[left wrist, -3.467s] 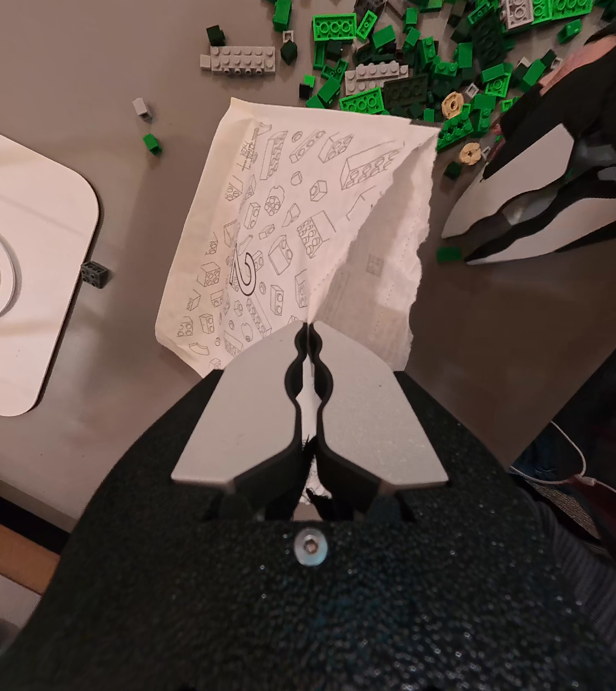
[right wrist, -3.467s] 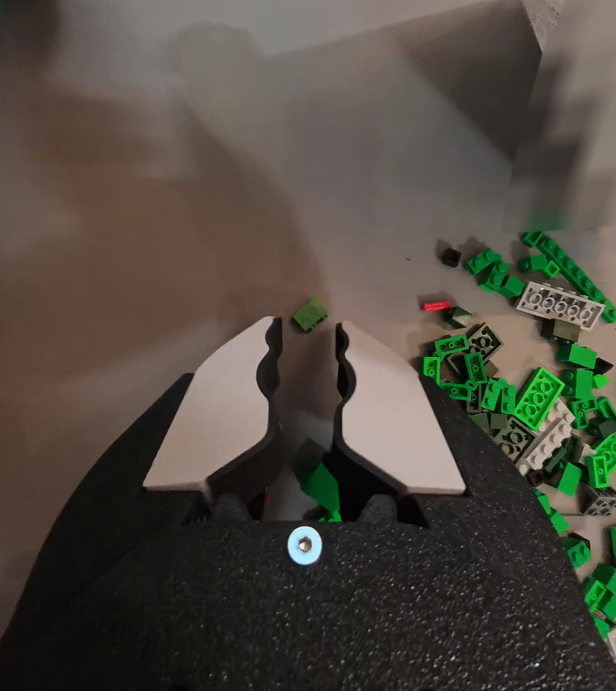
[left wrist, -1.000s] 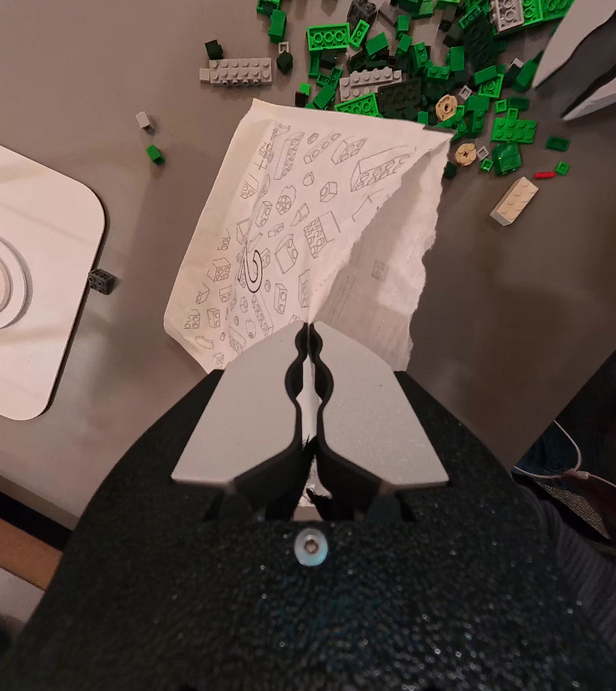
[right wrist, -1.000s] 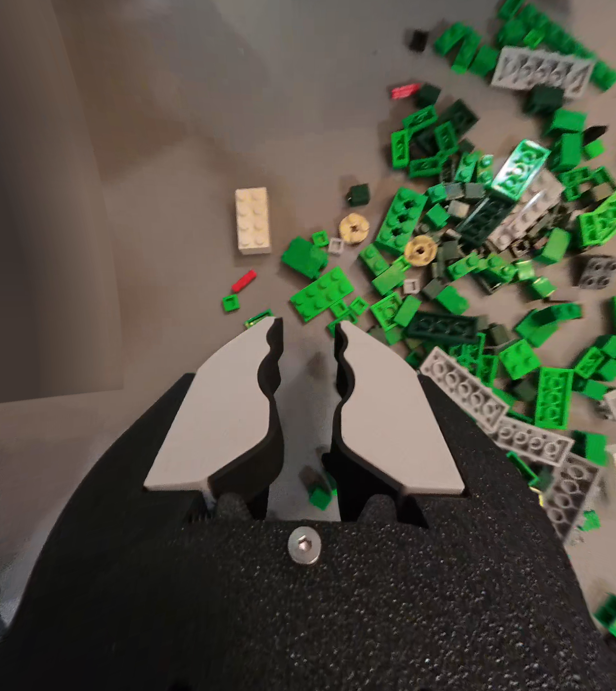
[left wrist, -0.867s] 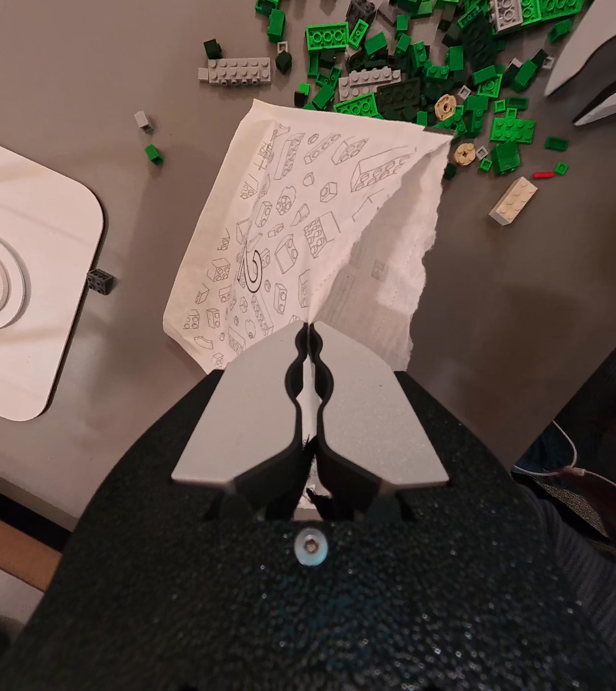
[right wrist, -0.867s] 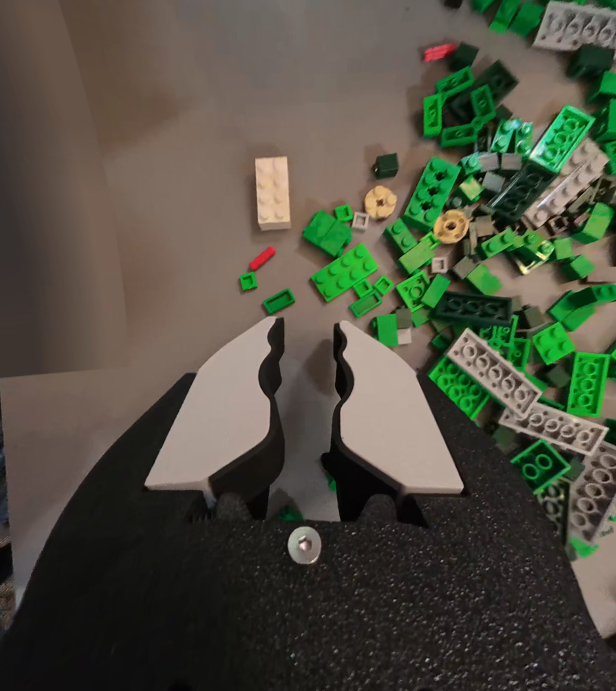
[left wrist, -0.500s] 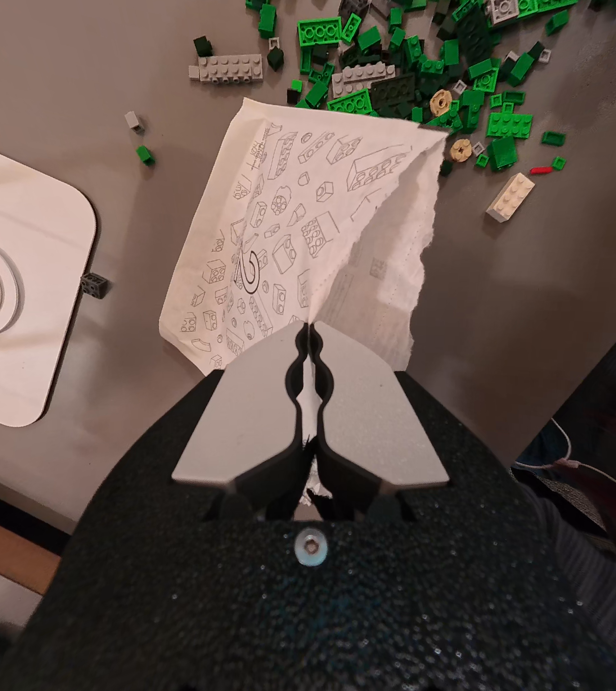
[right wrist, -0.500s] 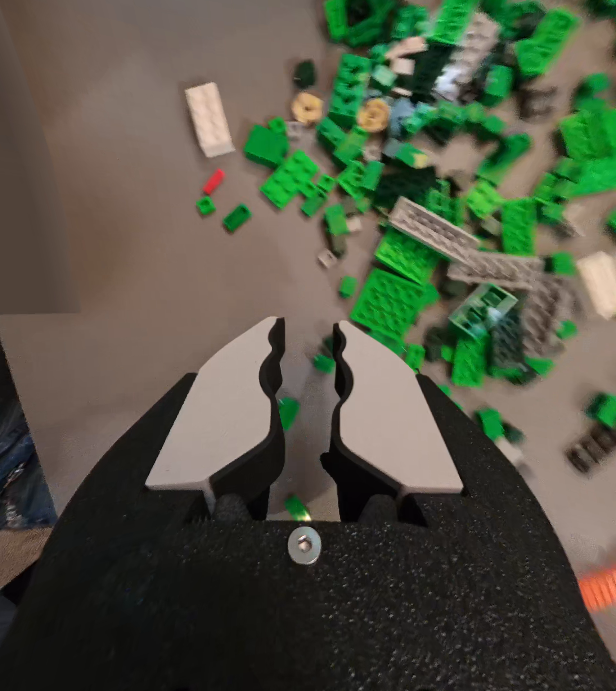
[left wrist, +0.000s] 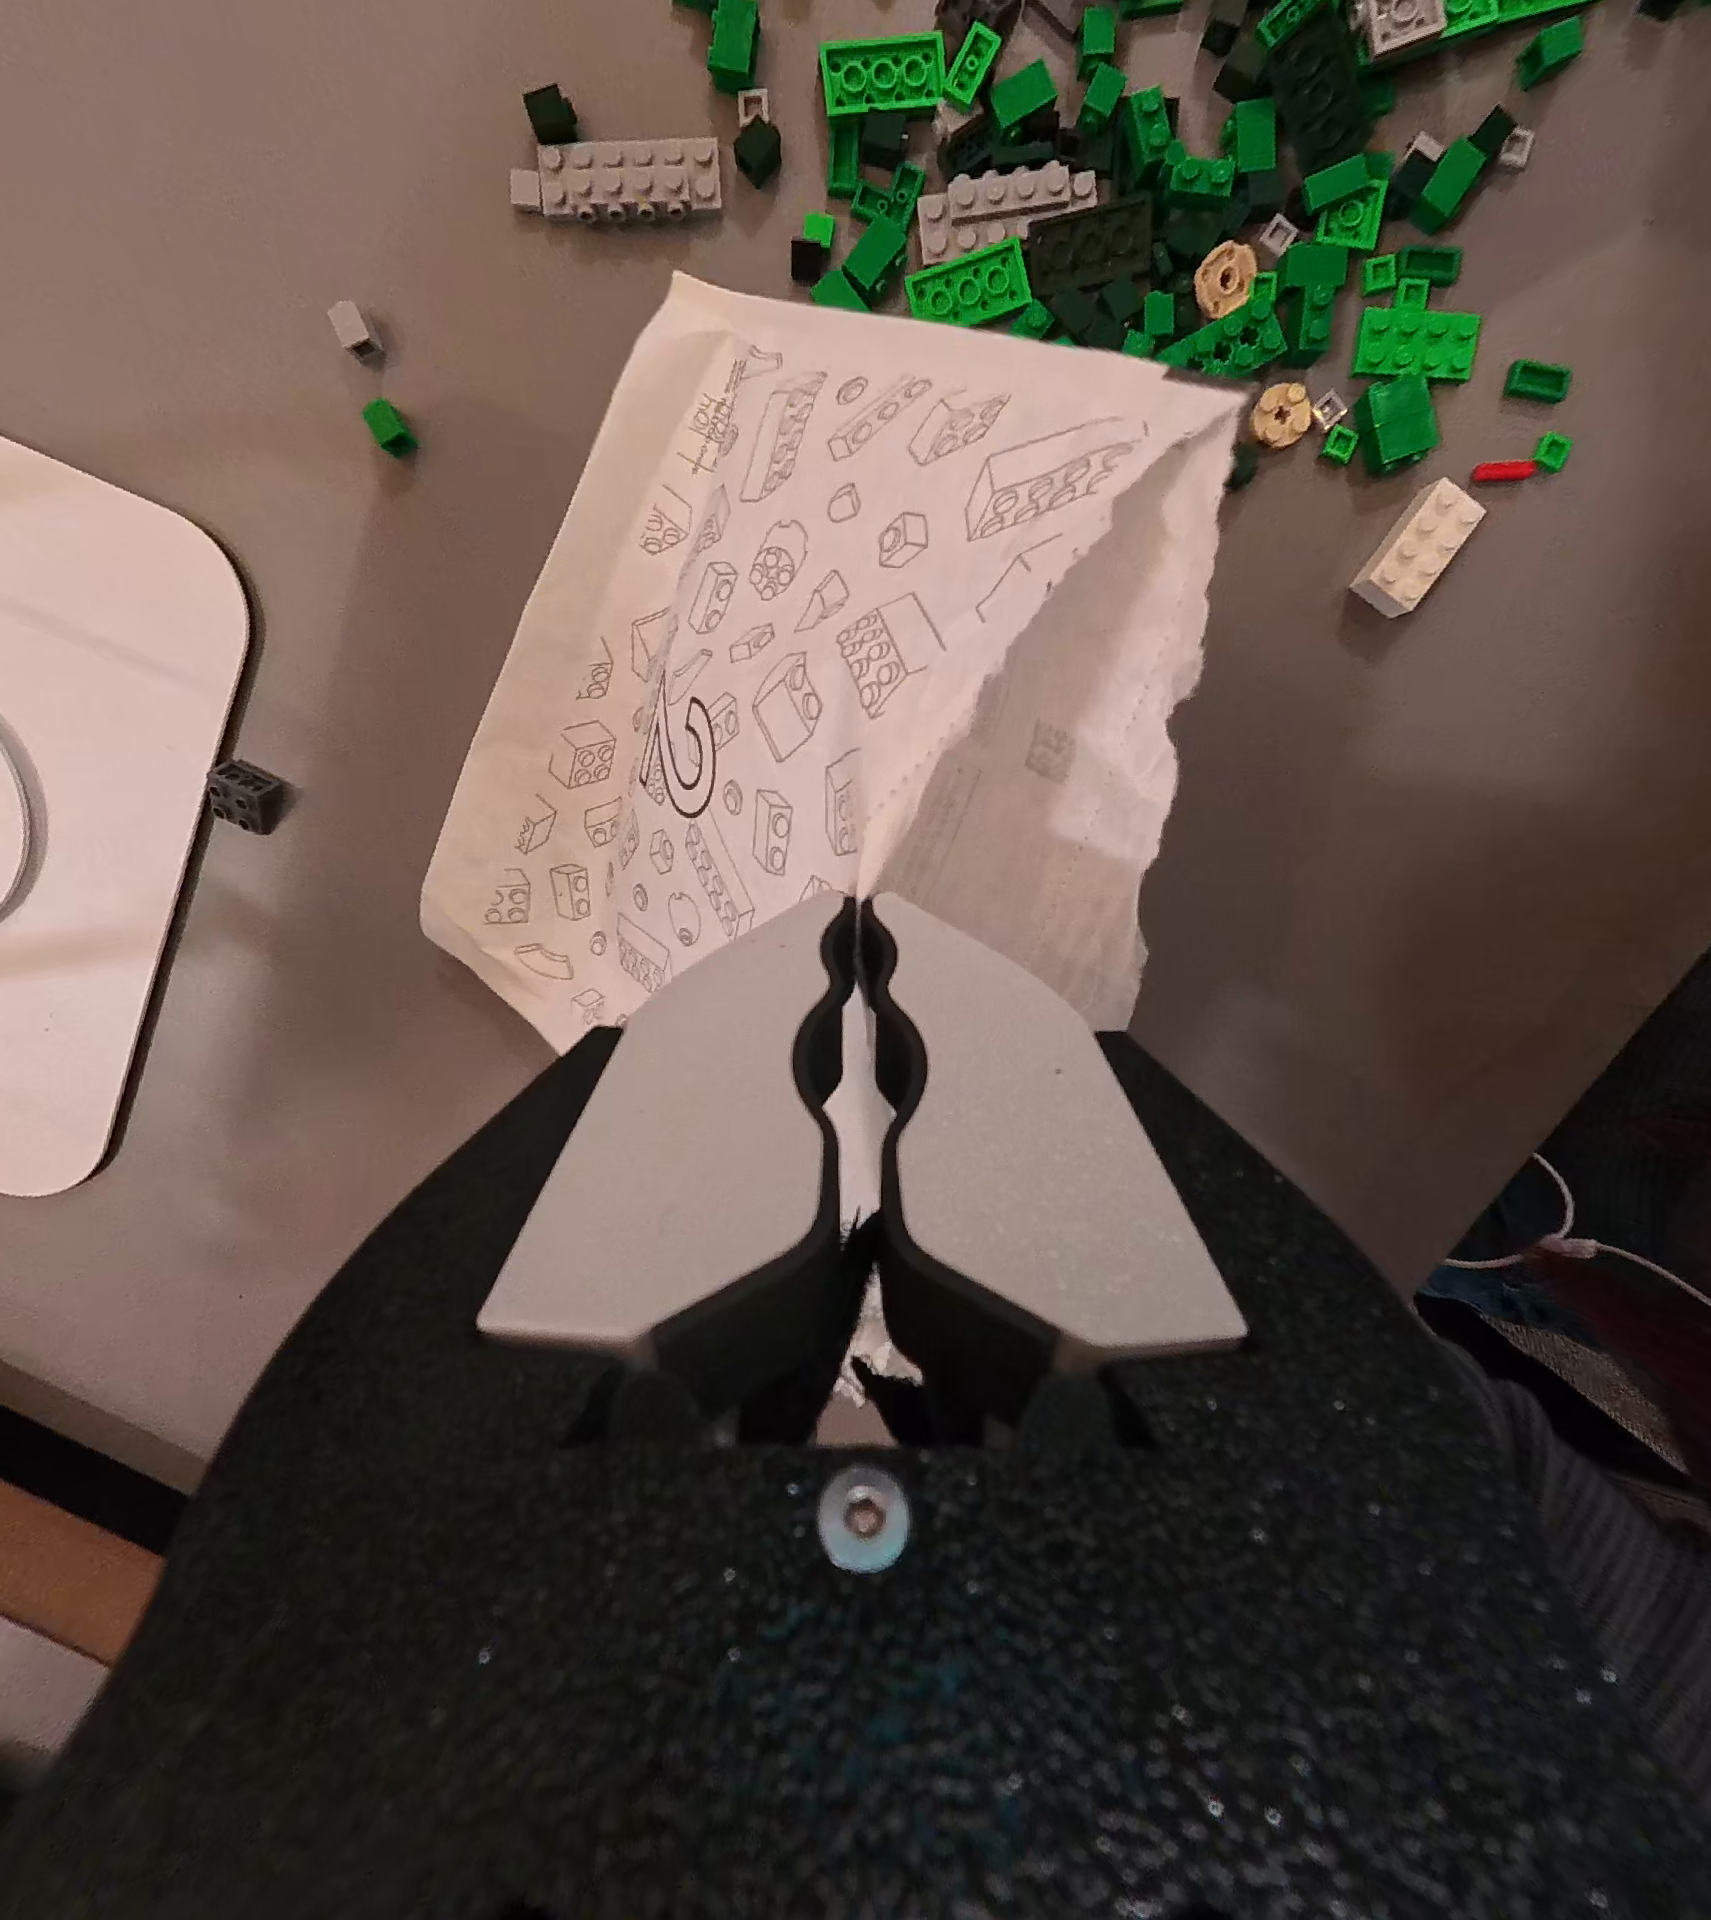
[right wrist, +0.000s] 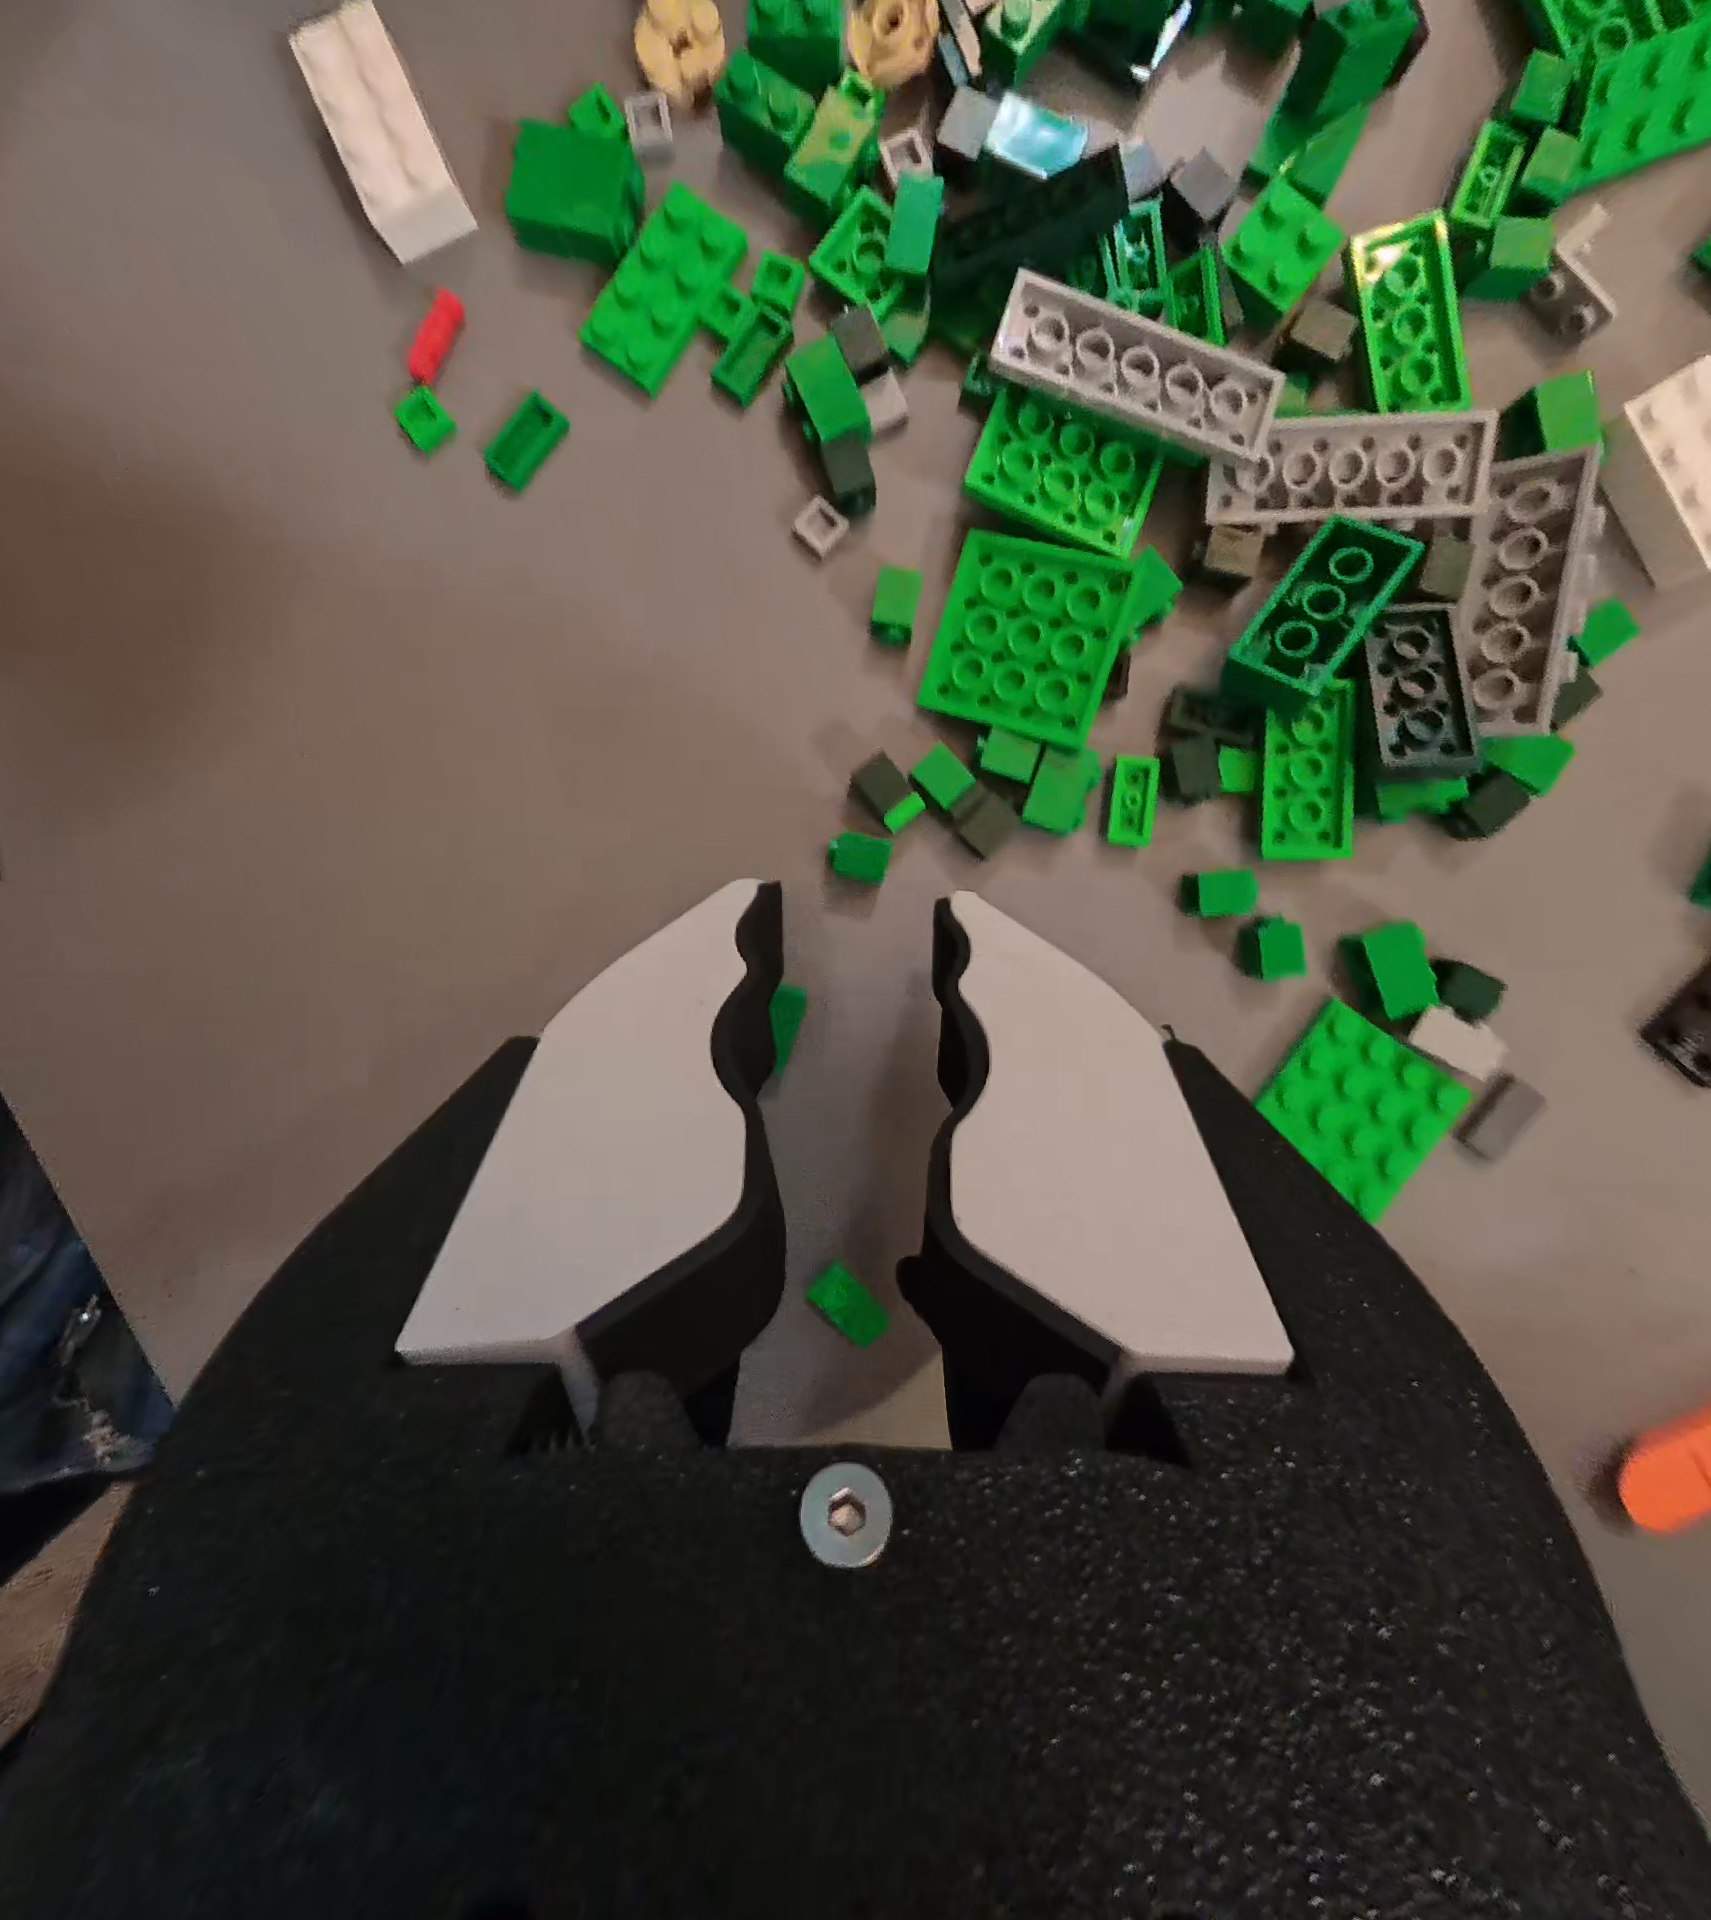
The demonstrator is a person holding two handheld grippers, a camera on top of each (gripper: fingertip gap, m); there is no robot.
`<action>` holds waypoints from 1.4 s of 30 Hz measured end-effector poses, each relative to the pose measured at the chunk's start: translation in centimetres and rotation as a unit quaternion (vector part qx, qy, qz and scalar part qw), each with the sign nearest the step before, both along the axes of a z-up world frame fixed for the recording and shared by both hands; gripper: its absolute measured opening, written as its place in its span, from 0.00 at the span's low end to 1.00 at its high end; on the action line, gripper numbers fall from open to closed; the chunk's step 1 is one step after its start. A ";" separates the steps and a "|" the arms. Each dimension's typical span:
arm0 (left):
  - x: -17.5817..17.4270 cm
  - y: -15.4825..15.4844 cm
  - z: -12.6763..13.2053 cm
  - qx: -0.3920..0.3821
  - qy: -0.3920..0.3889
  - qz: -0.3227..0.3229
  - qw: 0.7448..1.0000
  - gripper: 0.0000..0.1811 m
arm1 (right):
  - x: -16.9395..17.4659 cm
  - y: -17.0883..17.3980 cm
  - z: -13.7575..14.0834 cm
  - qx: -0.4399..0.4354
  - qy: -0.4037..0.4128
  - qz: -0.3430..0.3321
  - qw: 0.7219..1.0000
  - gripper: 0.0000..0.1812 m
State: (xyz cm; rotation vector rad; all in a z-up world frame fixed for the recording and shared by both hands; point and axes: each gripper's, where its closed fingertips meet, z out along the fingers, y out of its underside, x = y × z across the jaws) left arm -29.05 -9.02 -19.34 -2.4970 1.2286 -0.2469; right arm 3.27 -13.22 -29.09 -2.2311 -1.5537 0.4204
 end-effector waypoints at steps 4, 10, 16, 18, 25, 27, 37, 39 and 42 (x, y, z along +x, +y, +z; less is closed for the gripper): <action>0.2 0.0 -0.1 0.000 0.005 -0.004 1.000 0.00 | -0.6 0.2 -1.1 -0.017 -0.010 0.001 1.000 0.14; 0.3 0.0 -0.1 0.000 0.005 -0.006 1.000 0.00 | -1.2 0.4 -0.5 0.013 -0.014 0.026 0.999 0.05; 0.5 0.2 0.2 0.012 0.008 -0.010 1.000 0.00 | -11.1 1.4 6.2 0.173 0.115 0.105 0.973 0.05; 0.8 0.3 0.3 0.017 0.009 -0.013 1.000 0.00 | -15.9 0.9 8.7 0.238 0.153 0.155 0.947 0.05; 1.5 0.0 0.6 0.028 0.009 -0.029 0.999 0.00 | -25.6 1.8 13.9 0.378 0.194 0.206 0.881 0.05; 1.6 0.0 0.7 0.030 0.006 -0.032 0.999 0.00 | -26.5 2.6 13.6 0.386 0.180 0.206 0.881 0.05; 1.6 0.1 0.9 0.033 0.004 -0.034 0.999 0.00 | -27.2 3.0 12.5 0.401 0.161 0.200 0.879 0.12; 1.7 0.0 0.9 0.034 0.006 -0.036 0.999 0.00 | -26.5 3.1 12.7 0.400 0.163 0.191 0.881 0.12; 1.6 0.0 0.8 0.033 0.007 -0.035 0.999 0.00 | -24.6 2.7 13.5 0.383 0.198 0.169 0.886 0.13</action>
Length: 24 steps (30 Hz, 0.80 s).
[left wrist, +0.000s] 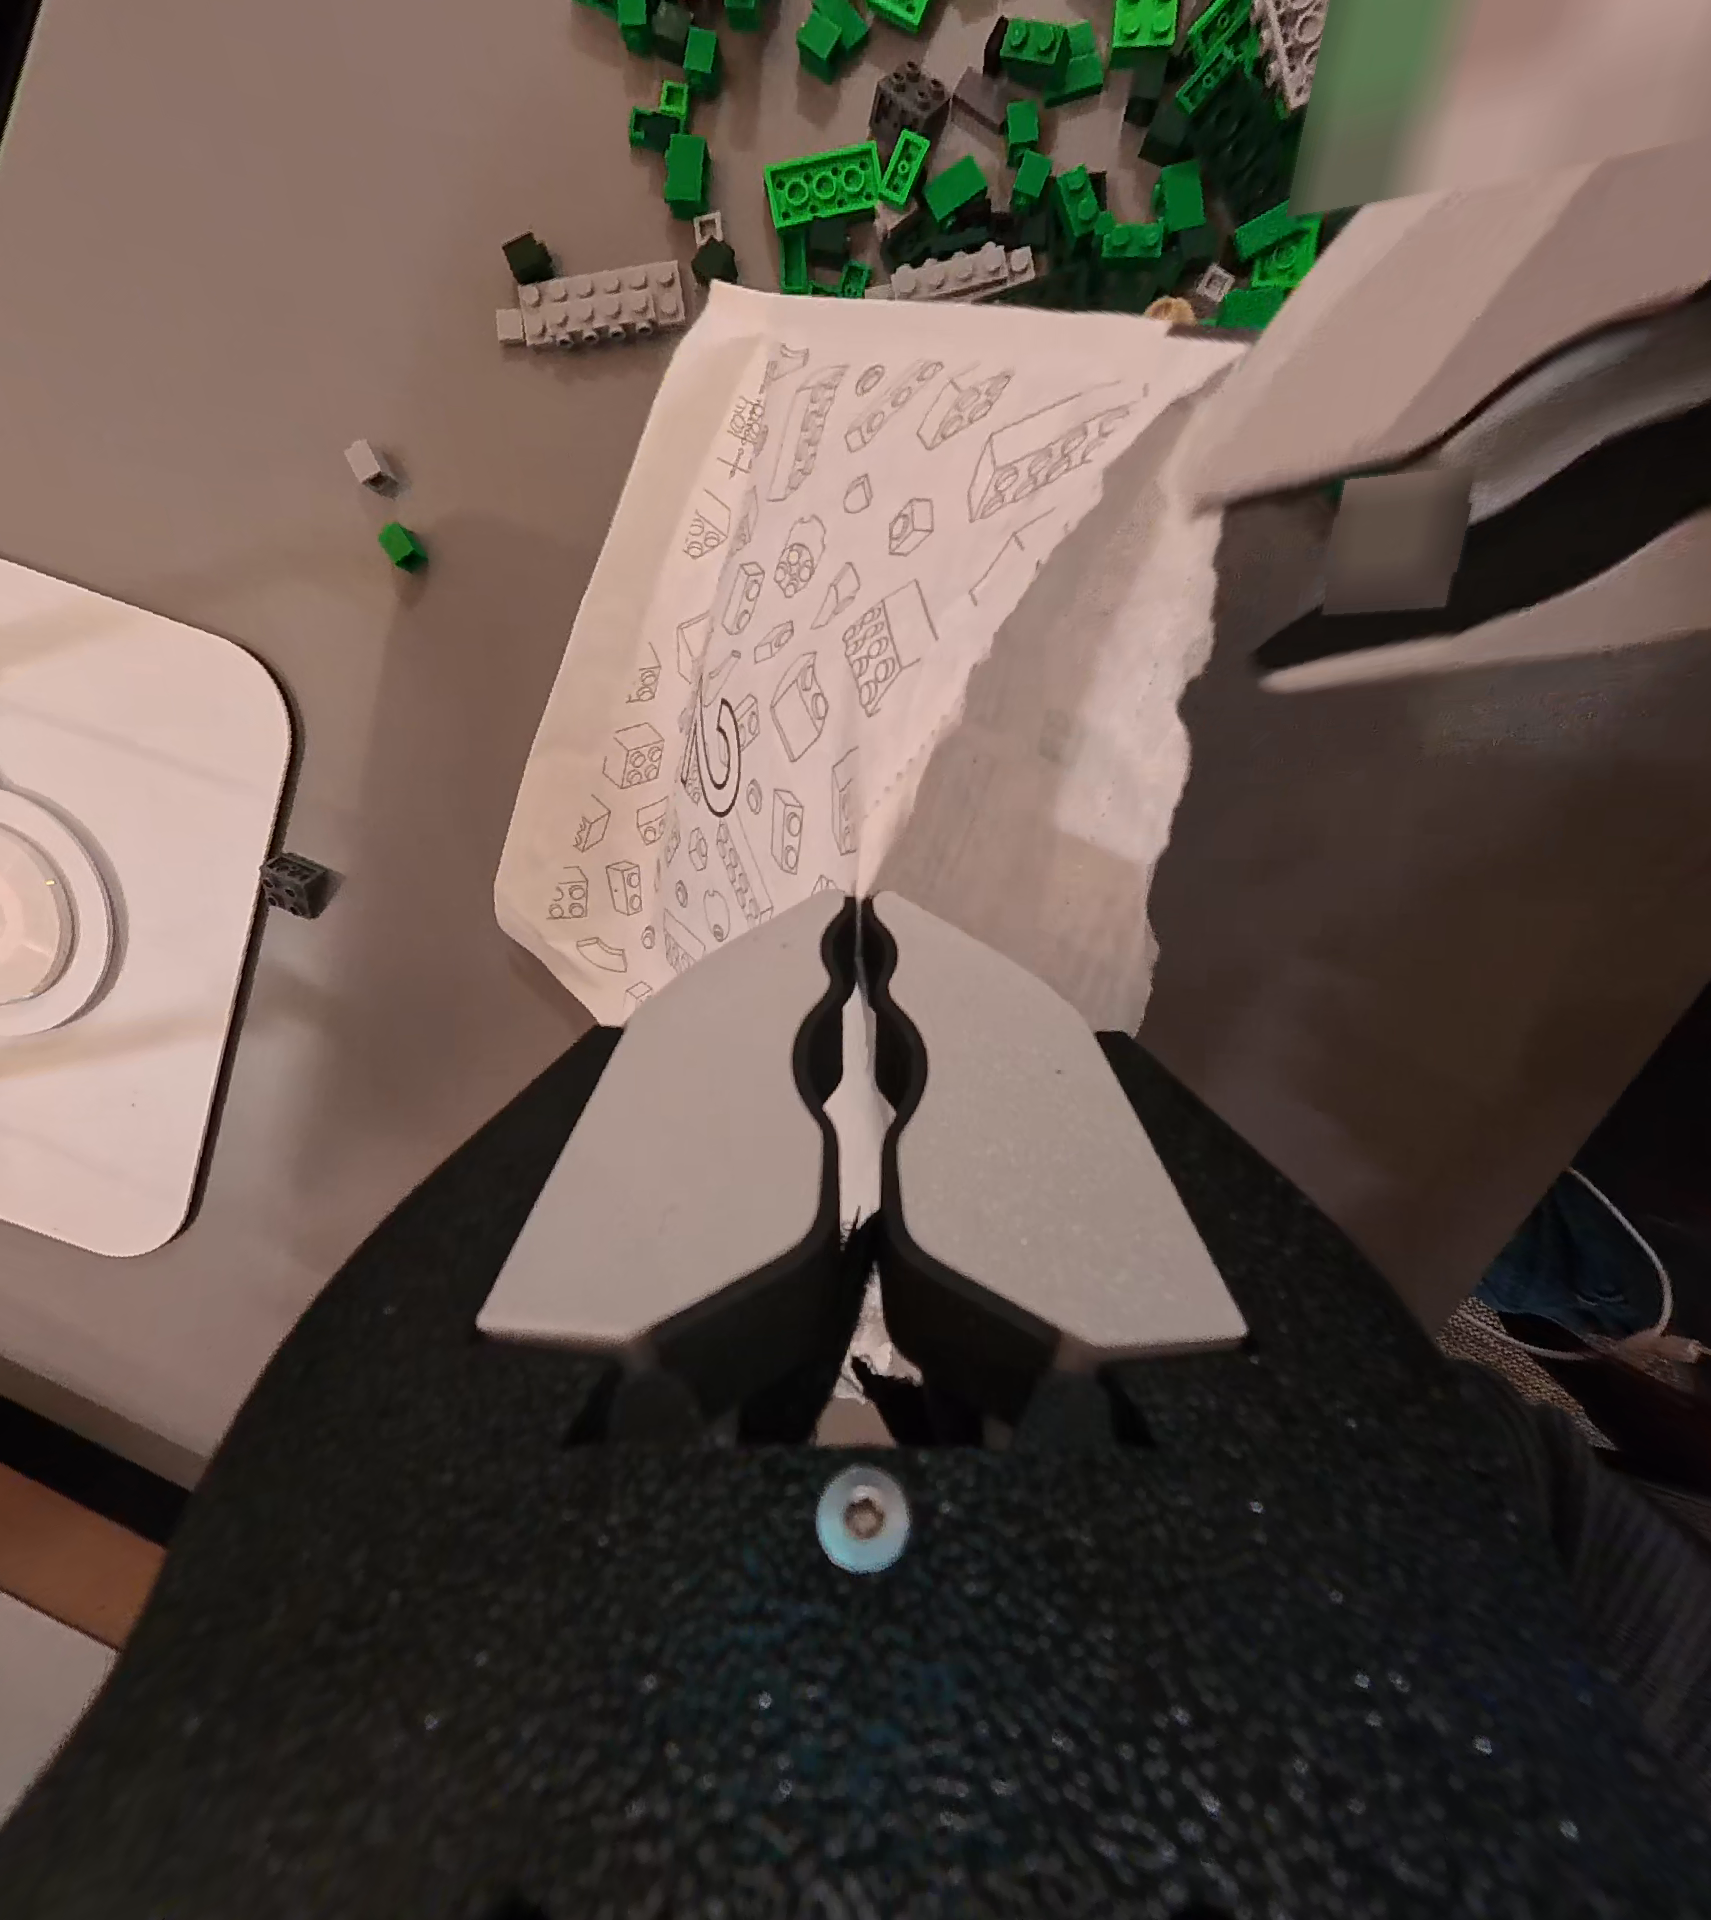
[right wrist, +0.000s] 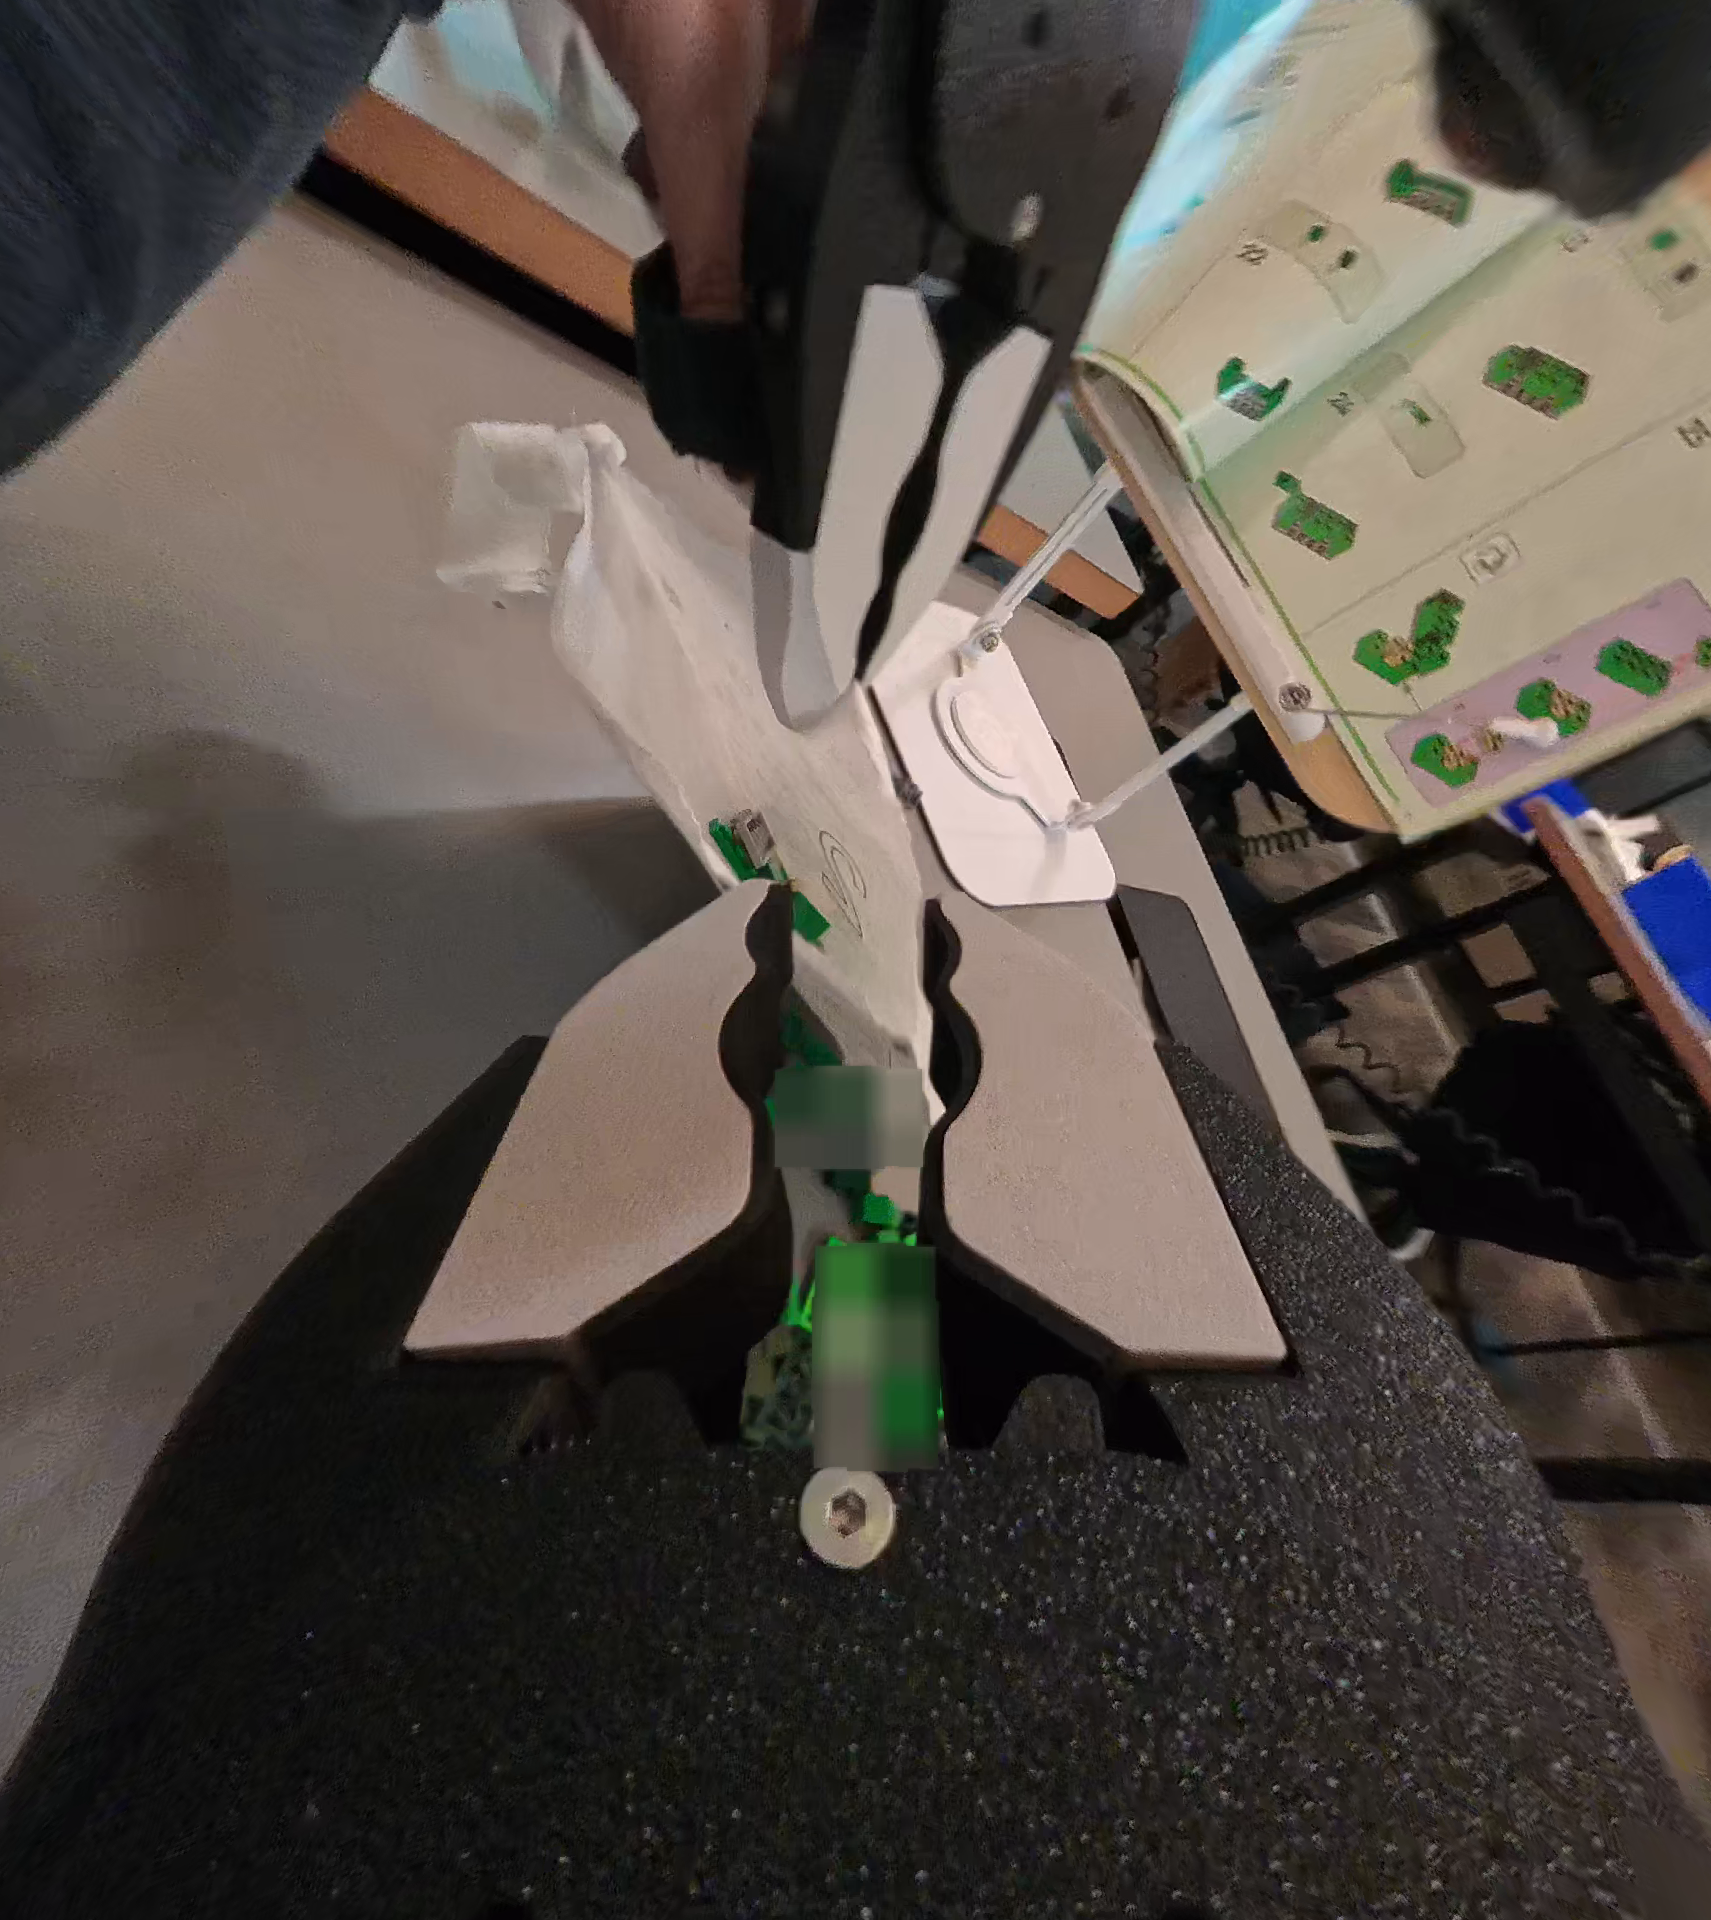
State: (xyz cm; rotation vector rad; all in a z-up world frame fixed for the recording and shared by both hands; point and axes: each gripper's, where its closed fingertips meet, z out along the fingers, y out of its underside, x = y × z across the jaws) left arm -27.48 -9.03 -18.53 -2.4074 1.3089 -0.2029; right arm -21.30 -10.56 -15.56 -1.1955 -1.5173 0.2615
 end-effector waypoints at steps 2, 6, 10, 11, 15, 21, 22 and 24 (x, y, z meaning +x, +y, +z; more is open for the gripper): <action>-0.1 0.0 0.0 0.000 -0.001 0.002 1.000 0.00 | 2.1 -0.2 0.6 -0.037 0.034 -0.004 0.999 0.14; -0.5 0.1 -0.1 -0.003 -0.002 0.009 1.000 0.00 | 8.3 1.5 -0.3 -0.096 0.056 -0.065 0.992 0.18; -0.9 0.2 -0.2 -0.005 -0.002 0.017 1.000 0.00 | 13.4 1.6 -1.8 -0.162 0.058 -0.116 0.978 0.18; -0.9 0.3 -0.1 -0.004 -0.004 0.018 1.000 0.00 | 14.2 1.5 -2.2 -0.172 0.053 -0.120 0.976 0.18; -1.1 0.3 -0.2 -0.006 -0.004 0.020 1.000 0.00 | 16.0 0.3 -5.7 -0.239 -0.033 -0.116 0.963 0.18; -1.0 0.2 -0.2 -0.006 -0.002 0.019 1.000 0.00 | 16.0 -1.8 -11.0 -0.320 -0.135 -0.075 0.935 0.16; -1.0 0.1 -0.2 -0.008 -0.001 0.019 1.000 0.00 | 15.8 -2.0 -11.6 -0.326 -0.148 -0.069 0.931 0.16; -1.0 0.1 -0.3 -0.009 0.001 0.017 1.000 0.00 | 15.7 -2.5 -12.6 -0.332 -0.170 -0.059 0.926 0.15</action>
